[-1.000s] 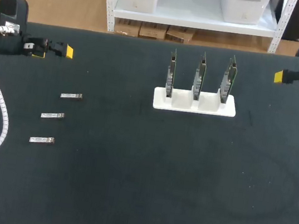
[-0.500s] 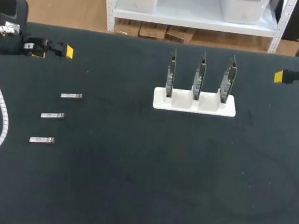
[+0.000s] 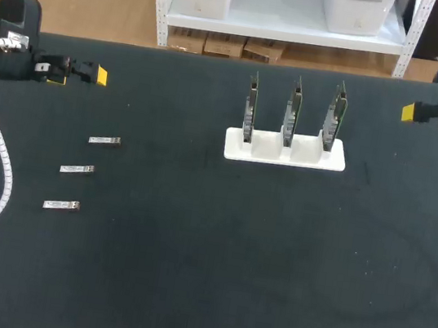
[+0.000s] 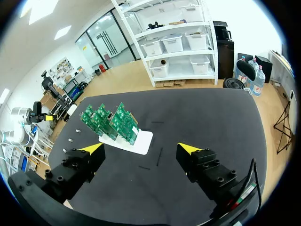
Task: Pick up the optical module with the left hand, and insert it into the network port with the right hand.
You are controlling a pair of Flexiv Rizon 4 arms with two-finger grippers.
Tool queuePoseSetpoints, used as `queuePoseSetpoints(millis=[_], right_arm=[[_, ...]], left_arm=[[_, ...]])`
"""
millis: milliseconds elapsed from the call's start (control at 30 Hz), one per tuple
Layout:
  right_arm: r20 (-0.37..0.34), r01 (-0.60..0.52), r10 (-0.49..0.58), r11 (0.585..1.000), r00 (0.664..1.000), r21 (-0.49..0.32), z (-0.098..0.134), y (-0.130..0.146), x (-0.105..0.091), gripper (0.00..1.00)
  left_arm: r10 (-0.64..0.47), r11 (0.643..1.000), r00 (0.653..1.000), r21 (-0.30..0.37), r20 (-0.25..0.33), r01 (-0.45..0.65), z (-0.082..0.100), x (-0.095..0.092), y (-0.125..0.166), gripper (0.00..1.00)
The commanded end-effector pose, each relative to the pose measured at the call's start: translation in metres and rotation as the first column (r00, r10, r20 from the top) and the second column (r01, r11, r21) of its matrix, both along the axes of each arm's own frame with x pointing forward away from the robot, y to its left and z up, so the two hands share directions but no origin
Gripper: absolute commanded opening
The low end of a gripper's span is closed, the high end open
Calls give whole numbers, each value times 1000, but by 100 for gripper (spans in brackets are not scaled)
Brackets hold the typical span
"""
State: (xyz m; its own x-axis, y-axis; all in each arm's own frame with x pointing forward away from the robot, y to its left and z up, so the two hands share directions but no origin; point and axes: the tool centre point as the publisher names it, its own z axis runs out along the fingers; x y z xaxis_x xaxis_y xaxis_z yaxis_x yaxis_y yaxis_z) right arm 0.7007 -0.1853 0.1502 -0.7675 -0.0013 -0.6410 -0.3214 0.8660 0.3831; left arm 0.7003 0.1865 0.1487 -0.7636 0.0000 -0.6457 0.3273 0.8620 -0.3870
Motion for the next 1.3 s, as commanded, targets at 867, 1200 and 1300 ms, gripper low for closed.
queuePoseSetpoints(millis=[867, 1200, 1300], right_arm=[[0, 4, -4, 1000, 1000, -3, 1, 1, -1, 100], [0, 4, -4, 1000, 1000, -3, 1, 1, -1, 100], [0, 4, -4, 1000, 1000, -3, 1, 1, -1, 100]], left_arm=[[-414, 856, 909, 359, 45, 372, -30, 18, 21, 100], [-641, 689, 767, 448, 9, 570, -50, 12, 32, 100], [-658, 670, 753, 449, -9, 591, -58, 11, 34, 100]])
